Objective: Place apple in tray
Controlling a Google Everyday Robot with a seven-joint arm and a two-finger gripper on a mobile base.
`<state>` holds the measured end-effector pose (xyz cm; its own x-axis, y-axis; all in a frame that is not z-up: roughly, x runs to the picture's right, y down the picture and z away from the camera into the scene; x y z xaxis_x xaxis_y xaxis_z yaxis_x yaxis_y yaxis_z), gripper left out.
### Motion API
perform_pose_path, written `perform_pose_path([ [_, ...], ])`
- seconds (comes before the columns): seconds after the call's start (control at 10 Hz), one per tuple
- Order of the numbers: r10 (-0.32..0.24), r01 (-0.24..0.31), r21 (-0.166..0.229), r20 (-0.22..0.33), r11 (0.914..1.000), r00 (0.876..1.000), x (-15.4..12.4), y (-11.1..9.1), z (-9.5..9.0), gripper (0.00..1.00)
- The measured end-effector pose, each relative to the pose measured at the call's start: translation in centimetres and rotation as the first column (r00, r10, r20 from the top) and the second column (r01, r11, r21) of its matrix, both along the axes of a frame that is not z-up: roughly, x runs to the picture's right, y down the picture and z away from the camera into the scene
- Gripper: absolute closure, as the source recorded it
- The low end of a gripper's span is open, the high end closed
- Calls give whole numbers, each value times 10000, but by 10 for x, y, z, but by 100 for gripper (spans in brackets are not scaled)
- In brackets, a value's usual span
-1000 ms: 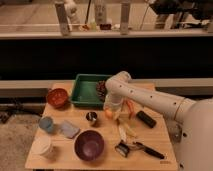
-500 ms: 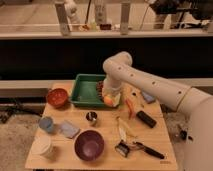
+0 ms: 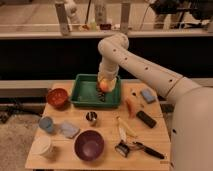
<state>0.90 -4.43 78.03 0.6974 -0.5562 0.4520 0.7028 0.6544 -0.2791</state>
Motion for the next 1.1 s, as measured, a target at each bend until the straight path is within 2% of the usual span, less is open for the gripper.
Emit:
perform_pose_path([
  [0.3, 359, -363, 157, 201, 9992, 9992, 6, 14, 54, 100],
  [0.5, 307, -311, 162, 268, 9994, 9992, 10, 17, 98, 100],
  [0.8, 270, -271, 14, 169, 9996, 9995, 15, 18, 126, 100],
  [1.1, 272, -270, -120, 197, 9996, 9994, 17, 23, 134, 100],
])
